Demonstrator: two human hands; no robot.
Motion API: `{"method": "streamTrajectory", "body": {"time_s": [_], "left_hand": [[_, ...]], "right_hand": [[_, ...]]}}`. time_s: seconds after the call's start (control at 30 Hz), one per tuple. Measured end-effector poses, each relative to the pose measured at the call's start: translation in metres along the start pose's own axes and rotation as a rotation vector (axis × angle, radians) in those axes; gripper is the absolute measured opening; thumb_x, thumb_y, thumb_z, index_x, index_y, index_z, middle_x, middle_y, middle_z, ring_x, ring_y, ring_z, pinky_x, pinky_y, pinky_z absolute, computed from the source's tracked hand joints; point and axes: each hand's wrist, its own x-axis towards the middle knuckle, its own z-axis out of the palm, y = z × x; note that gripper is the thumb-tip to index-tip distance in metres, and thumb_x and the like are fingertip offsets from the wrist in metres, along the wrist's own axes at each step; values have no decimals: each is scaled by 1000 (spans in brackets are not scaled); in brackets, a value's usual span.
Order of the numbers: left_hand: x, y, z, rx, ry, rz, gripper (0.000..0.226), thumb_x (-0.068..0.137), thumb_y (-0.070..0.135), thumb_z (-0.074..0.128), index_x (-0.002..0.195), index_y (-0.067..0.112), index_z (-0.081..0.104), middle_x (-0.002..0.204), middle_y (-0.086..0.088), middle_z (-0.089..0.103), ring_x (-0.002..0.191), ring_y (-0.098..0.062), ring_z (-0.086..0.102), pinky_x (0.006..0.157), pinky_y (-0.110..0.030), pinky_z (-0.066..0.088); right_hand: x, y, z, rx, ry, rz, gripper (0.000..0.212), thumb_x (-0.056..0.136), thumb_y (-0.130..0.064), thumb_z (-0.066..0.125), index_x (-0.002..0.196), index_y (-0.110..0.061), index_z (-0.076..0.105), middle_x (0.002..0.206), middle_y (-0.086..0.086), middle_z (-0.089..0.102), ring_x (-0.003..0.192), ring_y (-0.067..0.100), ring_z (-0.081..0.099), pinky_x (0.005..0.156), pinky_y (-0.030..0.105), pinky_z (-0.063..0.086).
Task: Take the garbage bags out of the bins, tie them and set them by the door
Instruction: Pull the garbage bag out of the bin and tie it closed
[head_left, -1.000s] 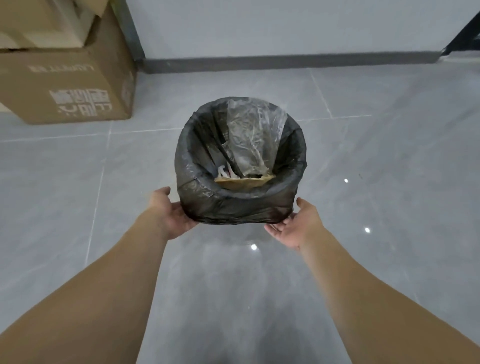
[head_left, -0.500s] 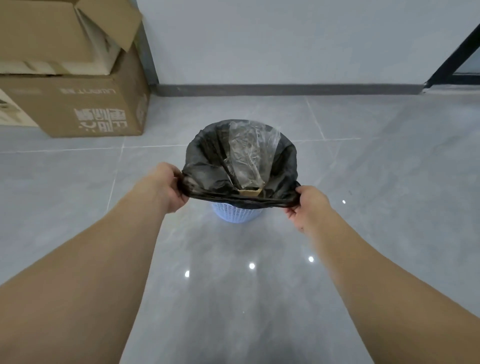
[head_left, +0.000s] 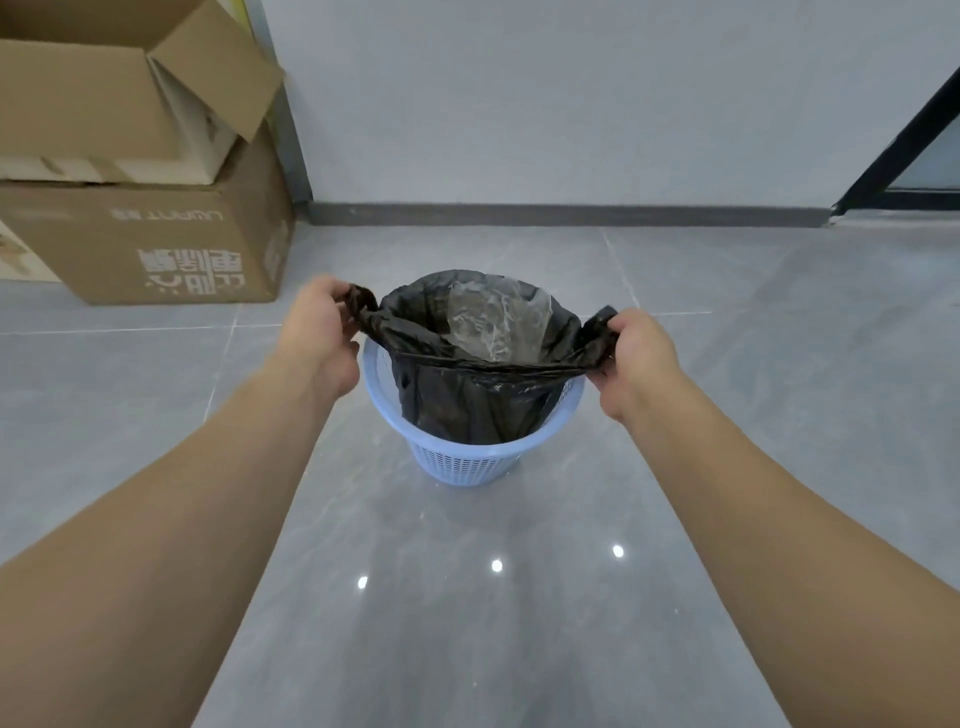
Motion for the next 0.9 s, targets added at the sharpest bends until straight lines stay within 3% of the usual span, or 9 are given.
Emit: {"method": "streamTrajectory", "body": {"time_s": [0.1,0.2,0.27,0.37,0.47,0.53,0.63,0.77,0.9], "left_hand": [[-3,8,0,-274,-144,30,23,90,14,35,78,7,53,65,-3,65,53,-16,60,54,-19,50],[-5,18,0,-394,-243,43,33,85,14,33,93,-3,61,86,-14,70,79,-28,66,75,-32,56],[-8,25,2,-423,-251,59,23,72,12,38,81,1,56,74,-14,66,79,-30,67,82,-38,54],[-12,34,2,-459,-220,65,7,59,15,44,64,14,40,57,-4,41,55,-25,53,79,-39,53],[-15,36,1,-138,-159,55,11,66,13,43,63,17,34,54,-1,31,45,-20,35,61,-27,48],[-14,32,2,152,-53,68,17,79,13,42,64,16,35,53,-2,34,45,-19,31,50,-26,37],[-9,24,2,600,16,161,15,84,11,47,69,11,44,59,-7,41,47,-21,37,50,-27,30],[-7,15,0,1011,70,169,29,81,32,64,77,6,52,74,-10,50,70,-28,49,59,-31,36],[-6,7,-1,1199,6,248,57,73,57,73,86,2,64,80,-12,59,74,-29,56,65,-33,42]], "right_hand": [[0,-9,0,264,-188,6,27,90,-8,33,99,-1,58,100,16,63,90,31,62,95,40,50],[-1,-14,-5,355,-276,-11,38,91,-10,27,106,3,59,116,23,64,110,36,61,105,45,44],[-3,-16,-8,368,-282,-26,36,92,-11,25,97,1,59,105,21,66,102,35,62,103,43,45],[-1,-20,-15,423,-232,-29,26,90,-11,28,74,-10,48,77,9,56,73,27,56,85,35,46],[-4,-25,-18,360,-172,-62,21,89,-13,35,69,-15,40,64,0,41,52,17,40,63,26,36],[-9,-27,-18,180,-132,-104,18,90,-21,43,73,-16,42,63,-4,39,47,12,33,55,24,29],[-12,-24,-17,-419,-95,-202,20,89,-35,53,86,-15,51,64,-2,35,52,15,31,56,27,26],[-11,-15,-20,-1071,-56,-421,38,79,-47,61,97,-14,62,88,4,60,83,25,57,66,33,45],[-6,-10,-26,-1405,-17,-370,24,82,-24,58,67,-6,51,64,7,53,60,26,50,48,27,33]]}}
